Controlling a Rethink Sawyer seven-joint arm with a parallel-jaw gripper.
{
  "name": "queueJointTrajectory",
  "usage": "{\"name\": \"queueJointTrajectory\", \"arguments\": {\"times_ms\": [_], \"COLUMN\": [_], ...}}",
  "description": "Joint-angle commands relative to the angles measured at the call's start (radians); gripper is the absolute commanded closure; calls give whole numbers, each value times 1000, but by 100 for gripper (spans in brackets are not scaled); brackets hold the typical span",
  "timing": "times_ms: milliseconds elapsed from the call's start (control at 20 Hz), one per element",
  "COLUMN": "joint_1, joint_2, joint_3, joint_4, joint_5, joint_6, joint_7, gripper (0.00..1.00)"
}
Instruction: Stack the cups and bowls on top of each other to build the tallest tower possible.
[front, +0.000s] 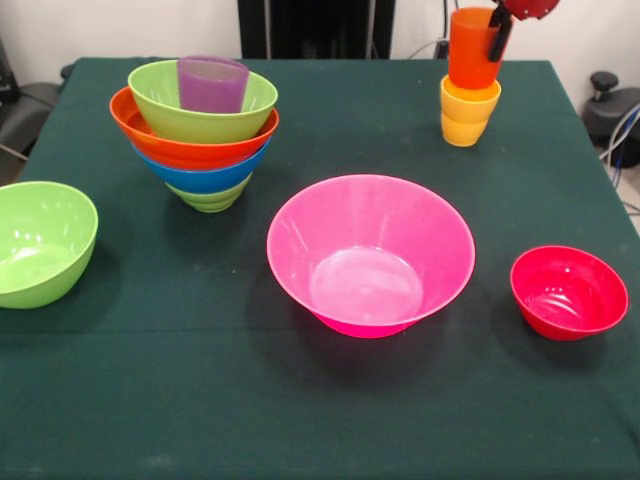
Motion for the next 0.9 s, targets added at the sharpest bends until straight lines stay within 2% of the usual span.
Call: {"name": "queueJointTrajectory", "arguments": {"times_ms": [50,250,300,500,900], "joint_1": [4,-8,-6,17,6], "joint_2": [63,55,56,68,68], "joint_3": [51,67,65,39,46], "joint_4": [-11,0,-2,-20,-20], "joint_5": [41,43,43,46,44], "joint_6": [-8,-18,-16,11,4], "joint_7": [214,207,209,228,215], "gripper": [100,100,0,0,0]}}
